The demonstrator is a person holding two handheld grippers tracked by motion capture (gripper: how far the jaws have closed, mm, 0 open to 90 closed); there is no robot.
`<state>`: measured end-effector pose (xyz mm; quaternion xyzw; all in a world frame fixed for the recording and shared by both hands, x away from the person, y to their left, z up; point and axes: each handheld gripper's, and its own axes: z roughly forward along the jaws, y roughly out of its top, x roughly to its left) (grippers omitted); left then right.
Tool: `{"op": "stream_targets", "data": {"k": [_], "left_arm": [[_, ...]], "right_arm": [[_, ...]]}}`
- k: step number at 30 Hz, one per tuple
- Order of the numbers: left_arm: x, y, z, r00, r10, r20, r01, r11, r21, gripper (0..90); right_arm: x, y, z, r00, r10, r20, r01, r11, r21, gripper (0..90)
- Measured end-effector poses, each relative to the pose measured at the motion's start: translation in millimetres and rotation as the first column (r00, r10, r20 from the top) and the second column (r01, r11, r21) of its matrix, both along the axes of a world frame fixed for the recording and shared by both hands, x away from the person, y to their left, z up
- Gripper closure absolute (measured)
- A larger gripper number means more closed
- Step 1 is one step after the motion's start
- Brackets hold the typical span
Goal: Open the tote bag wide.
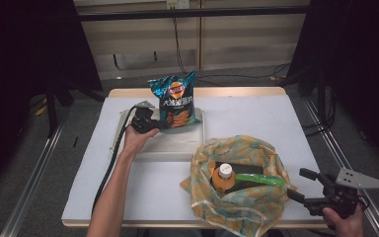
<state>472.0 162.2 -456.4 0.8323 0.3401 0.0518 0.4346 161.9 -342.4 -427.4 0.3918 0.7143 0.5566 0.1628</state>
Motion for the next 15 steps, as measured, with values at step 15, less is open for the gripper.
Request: {"op": "stream_targets", "data": {"k": [15], "left_arm": [[2.4, 4.8, -0.1, 0.9991, 0.041, 0.011, -0.041, 0.9985, 0.037, 73.2]], "right_arm": [[0.2, 0.7, -0.2, 1.0, 0.0, -0.001, 0.0, 1.0, 0.001, 10.0]]}}
